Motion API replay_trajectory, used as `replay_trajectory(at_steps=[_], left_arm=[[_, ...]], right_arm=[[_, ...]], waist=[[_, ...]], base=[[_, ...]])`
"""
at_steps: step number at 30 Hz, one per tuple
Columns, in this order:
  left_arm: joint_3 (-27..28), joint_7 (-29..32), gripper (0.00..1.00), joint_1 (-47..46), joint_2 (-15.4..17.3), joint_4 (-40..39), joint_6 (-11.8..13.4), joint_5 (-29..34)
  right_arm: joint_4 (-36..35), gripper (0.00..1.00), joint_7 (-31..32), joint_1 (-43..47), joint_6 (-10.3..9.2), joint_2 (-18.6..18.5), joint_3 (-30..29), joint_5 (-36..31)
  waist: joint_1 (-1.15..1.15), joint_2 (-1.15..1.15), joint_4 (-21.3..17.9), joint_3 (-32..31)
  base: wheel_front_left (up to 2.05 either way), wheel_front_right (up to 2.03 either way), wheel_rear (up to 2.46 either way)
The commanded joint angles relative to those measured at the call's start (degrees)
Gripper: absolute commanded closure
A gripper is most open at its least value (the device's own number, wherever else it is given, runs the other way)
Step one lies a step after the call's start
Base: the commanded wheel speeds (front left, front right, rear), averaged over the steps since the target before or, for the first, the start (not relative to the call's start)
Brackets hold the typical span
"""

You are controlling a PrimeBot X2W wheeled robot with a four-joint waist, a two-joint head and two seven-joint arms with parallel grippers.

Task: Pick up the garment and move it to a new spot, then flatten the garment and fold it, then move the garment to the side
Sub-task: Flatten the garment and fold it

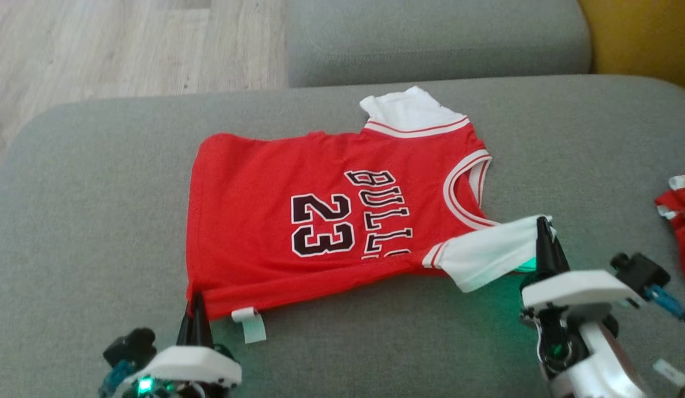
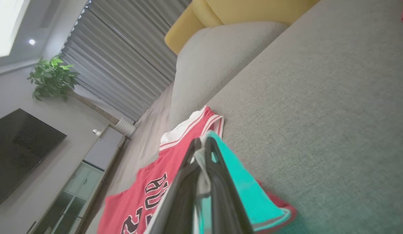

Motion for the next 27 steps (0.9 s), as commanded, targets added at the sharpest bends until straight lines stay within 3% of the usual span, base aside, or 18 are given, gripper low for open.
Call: replay_trajectory(at_steps=[1,10,11,12,13,14,15,18,20,23,27], left_arm=[[1.0,-0.3,1.00,-4.2,0.8,-0.7,0.7,-1.0],[0.8,-0.3,1.00,-11.5,0.8,2.1,1.8,-3.6],[0.8,-0.3,1.00,-12.3,0.8,2.3,1.9,-4.1],[0.9,-0.3,1.00,-13.1,0.8,2.3,2.0,-4.6],[1.0,-0.3,0.74,-13.8,0.8,2.2,2.0,-5.3],[1.3,-0.3,0.52,-14.4,0.8,2.1,2.1,-6.2],[1.7,-0.3,0.03,-15.0,0.8,1.9,2.2,-7.3],[4.2,-0.3,0.00,-16.4,0.8,-0.4,2.9,-8.9],[6.3,-0.3,0.00,-16.4,0.8,-3.0,3.6,-7.2],[7.4,-0.3,0.00,-14.0,0.8,-6.5,4.5,-0.1],[7.2,-0.3,0.00,-8.6,0.8,-8.7,6.0,11.8]], right_arm=[[-0.2,1.00,-0.1,-4.4,-0.04,0.4,1.2,-0.8],[8.6,1.00,-1.6,-13.2,-0.04,0.6,3.1,0.0],[9.4,0.77,-1.8,-14.0,-0.04,0.6,3.7,0.6],[10.2,0.33,-2.0,-14.9,-0.04,0.6,4.2,1.4],[10.9,0.00,-2.2,-15.7,-0.04,0.6,4.7,2.7],[11.4,0.00,-2.5,-16.6,-0.04,0.6,5.1,3.9],[11.6,0.00,-2.8,-17.5,-0.04,0.7,5.4,5.0],[10.8,0.00,-3.6,-19.6,-0.04,0.7,5.2,7.7],[8.2,0.00,-3.7,-20.0,-0.04,0.7,1.8,6.9],[3.1,0.00,-3.7,-17.3,-0.04,0.7,-1.8,0.7],[-1.1,0.00,-3.7,-11.3,-0.04,0.7,-4.6,-13.7]], waist=[[-0.01,0.00,0.2,1.4],[-0.01,0.00,0.8,4.8],[-0.01,0.00,0.9,5.0],[-0.01,0.00,1.0,5.1],[-0.01,0.00,1.1,5.3],[-0.01,0.00,1.2,5.4],[-0.01,0.00,1.2,5.5],[-0.01,0.00,1.3,5.6],[-0.01,0.00,1.3,5.4],[-0.01,0.00,1.2,4.8],[-0.01,0.00,0.7,3.5]], base=[[0.00,0.00,0.00],[0.00,0.00,0.00],[0.00,0.00,0.00],[0.00,0.00,0.00],[0.00,0.00,0.00],[0.00,0.00,0.00],[0.00,0.00,0.00],[0.00,0.00,0.00],[0.00,0.00,0.00],[0.00,0.00,0.00],[0.00,0.00,0.00]])
